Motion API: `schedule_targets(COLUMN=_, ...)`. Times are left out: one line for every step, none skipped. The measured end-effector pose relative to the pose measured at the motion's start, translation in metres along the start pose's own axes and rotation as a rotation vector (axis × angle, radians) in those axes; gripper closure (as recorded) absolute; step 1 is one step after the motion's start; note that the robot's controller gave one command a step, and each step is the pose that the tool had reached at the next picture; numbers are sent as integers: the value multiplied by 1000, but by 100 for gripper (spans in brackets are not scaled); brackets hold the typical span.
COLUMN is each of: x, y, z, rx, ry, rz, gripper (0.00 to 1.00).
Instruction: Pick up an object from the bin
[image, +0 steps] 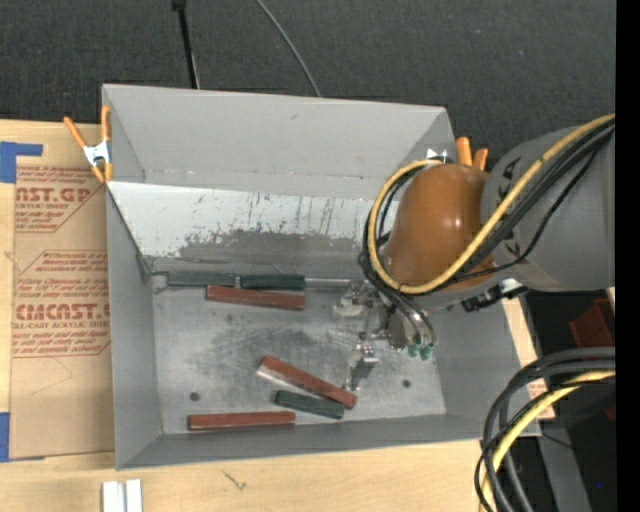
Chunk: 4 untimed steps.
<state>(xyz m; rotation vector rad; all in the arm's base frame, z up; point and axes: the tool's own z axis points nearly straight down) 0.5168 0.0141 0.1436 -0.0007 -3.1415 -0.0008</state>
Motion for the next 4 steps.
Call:
schedule_targets(x=0, y=0, z=0, rx=0, ry=0, rz=0, gripper=0)
schedule_targets(x=23, y=33, z=66, rx=4, ry=17, rz=-130, gripper=100)
schedule_targets(x=23, y=33, z=66, rx=4, ry=16, rz=-130, gripper=100)
schedule_targets(x=24, y=36, z=-82, rx=0, ry=-2, rz=-72, gripper=100)
